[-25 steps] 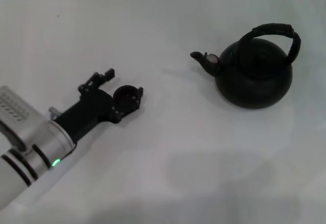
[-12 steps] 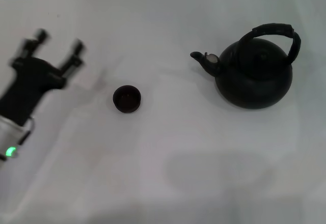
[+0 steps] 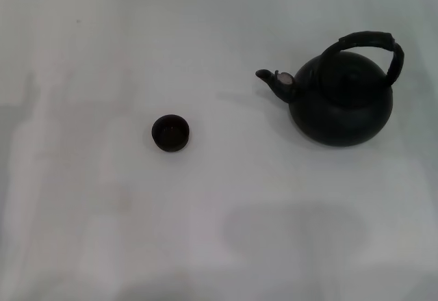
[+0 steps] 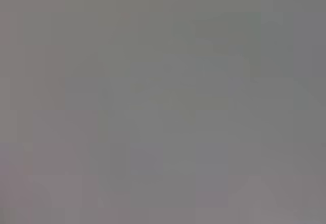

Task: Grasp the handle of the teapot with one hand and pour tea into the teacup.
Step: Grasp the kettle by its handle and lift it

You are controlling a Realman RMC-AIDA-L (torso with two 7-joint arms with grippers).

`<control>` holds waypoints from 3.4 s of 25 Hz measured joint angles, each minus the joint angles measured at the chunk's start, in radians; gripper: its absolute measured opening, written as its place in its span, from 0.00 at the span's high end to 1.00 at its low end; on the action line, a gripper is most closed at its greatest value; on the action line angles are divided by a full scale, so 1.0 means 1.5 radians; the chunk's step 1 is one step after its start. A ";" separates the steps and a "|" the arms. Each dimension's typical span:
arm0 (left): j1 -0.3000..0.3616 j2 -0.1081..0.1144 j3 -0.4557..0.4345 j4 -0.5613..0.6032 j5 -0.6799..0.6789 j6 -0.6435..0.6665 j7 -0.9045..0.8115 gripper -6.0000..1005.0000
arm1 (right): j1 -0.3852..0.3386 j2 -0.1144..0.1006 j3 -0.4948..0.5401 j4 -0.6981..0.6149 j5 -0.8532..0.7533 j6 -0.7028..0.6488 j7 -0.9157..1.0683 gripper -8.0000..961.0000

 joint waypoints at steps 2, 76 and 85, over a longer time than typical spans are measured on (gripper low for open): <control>-0.006 0.001 0.000 0.003 -0.026 0.000 0.000 0.12 | -0.042 -0.002 0.001 -0.030 -0.049 -0.004 0.038 0.26; -0.050 0.002 0.001 0.049 -0.056 0.013 0.000 0.13 | 0.000 0.011 -0.007 -0.010 -0.424 -0.050 0.326 0.46; -0.051 0.002 0.001 0.051 -0.056 0.013 0.000 0.13 | 0.003 0.011 -0.009 -0.009 -0.424 -0.041 0.326 0.47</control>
